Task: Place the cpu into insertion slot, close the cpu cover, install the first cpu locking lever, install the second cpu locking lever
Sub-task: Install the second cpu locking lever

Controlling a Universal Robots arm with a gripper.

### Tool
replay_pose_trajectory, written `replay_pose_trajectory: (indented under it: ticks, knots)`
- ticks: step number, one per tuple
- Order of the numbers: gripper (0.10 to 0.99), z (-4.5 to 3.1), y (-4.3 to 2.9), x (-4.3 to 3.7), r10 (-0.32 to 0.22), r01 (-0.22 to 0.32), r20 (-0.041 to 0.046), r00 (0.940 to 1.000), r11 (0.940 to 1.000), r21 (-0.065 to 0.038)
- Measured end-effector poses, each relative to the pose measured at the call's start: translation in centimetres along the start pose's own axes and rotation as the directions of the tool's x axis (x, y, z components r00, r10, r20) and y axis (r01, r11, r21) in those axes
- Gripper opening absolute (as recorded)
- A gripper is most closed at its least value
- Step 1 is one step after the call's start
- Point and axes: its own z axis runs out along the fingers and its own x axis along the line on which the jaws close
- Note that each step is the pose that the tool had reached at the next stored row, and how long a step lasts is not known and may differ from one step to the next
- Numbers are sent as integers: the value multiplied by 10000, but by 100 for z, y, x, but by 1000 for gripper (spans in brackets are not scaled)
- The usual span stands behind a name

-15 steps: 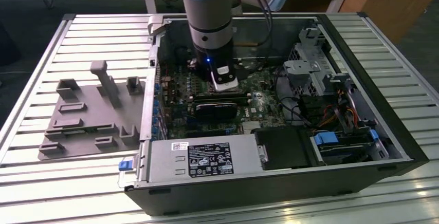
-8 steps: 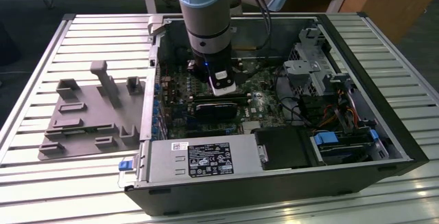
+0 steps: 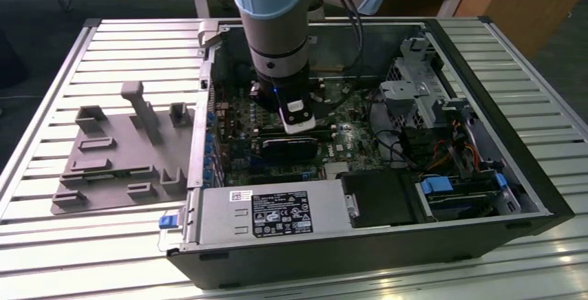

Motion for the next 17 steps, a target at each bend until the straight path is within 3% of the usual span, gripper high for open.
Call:
replay_pose_trajectory:
  ticks: [4,10,17]
  knots:
    - [102,28,-31,10,-36,36,-60,10000,9999,-132]
    - [102,58,-48,24,-50,47,-106,9999,9997,-246]
    - [102,64,-82,108,-66,62,-123,9999,9996,-283]
